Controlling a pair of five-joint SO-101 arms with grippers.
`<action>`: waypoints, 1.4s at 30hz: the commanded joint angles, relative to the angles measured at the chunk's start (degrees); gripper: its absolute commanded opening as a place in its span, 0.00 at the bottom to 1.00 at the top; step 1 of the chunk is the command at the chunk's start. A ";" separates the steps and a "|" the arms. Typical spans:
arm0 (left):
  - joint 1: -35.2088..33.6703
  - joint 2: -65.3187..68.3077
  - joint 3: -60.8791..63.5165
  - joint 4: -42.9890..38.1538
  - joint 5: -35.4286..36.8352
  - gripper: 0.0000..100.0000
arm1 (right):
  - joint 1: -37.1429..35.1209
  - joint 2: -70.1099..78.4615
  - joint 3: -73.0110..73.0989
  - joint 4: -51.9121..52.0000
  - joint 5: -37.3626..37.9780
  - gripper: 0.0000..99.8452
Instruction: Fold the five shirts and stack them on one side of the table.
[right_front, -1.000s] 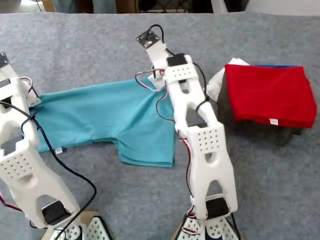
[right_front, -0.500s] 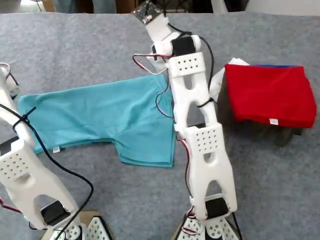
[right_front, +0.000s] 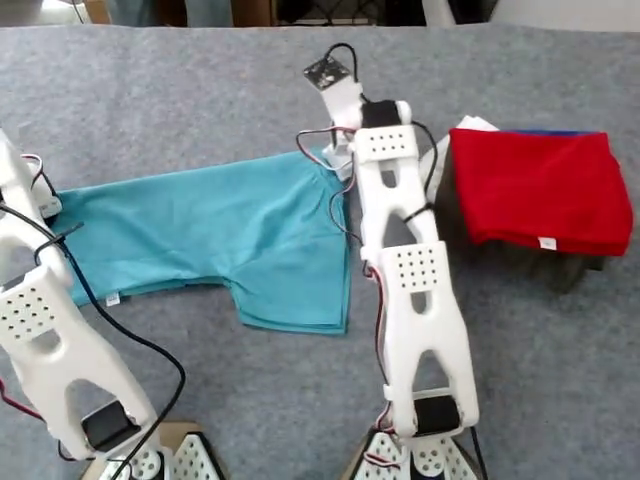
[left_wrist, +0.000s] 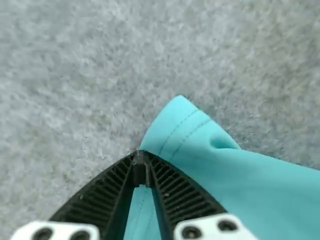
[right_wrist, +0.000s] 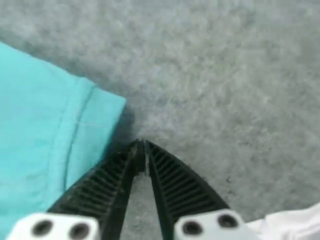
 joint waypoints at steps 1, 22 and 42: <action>-0.66 -2.29 -6.55 4.48 -0.79 0.03 | 0.35 -1.01 -9.45 4.84 0.09 0.01; -4.97 -40.62 32.31 9.32 -14.51 0.03 | -10.99 -33.98 30.90 11.78 -1.93 0.01; 0.75 -46.51 69.67 -22.24 -14.07 0.03 | 1.49 -32.22 58.77 -11.34 -1.32 0.01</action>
